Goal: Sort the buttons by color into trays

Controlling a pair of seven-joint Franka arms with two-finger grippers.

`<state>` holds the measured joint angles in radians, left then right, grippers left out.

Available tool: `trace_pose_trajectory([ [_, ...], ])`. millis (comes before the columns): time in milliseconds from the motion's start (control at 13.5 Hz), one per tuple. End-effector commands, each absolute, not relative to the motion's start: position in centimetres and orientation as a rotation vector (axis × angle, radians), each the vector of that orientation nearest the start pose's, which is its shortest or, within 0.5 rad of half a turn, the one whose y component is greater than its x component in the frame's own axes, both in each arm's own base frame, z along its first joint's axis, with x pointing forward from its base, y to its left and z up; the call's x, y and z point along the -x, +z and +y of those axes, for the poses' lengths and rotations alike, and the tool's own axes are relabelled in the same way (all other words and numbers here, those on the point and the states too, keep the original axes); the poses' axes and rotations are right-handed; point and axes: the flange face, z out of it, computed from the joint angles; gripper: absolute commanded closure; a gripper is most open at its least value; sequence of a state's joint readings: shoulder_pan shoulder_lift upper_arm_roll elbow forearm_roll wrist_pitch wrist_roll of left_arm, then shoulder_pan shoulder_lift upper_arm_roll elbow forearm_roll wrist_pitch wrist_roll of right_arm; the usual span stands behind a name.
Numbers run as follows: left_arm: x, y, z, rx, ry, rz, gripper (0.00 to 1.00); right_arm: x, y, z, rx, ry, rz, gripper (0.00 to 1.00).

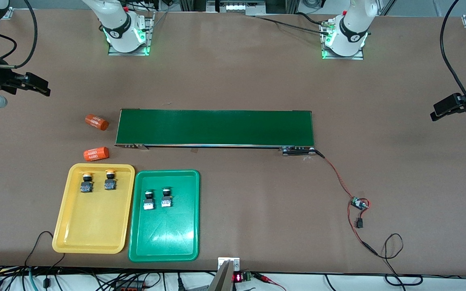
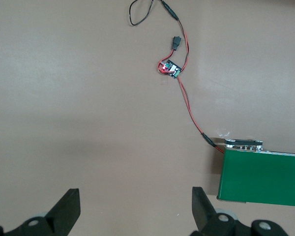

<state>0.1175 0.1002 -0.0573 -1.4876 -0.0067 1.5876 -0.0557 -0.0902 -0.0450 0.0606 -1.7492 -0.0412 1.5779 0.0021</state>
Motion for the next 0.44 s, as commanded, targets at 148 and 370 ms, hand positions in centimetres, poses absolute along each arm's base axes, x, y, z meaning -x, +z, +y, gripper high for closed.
trace_pose_trajectory([
  [148,-58.24,61.49,3.50,3.157,-0.013,-0.158,0.00,-53.15,56.80,-1.36,3.162,0.219,0.051,0.00],
  [370,-58.23,61.49,3.52,3.155,-0.013,-0.158,0.00,-53.20,56.63,-1.37,3.161,0.226,0.051,0.00],
])
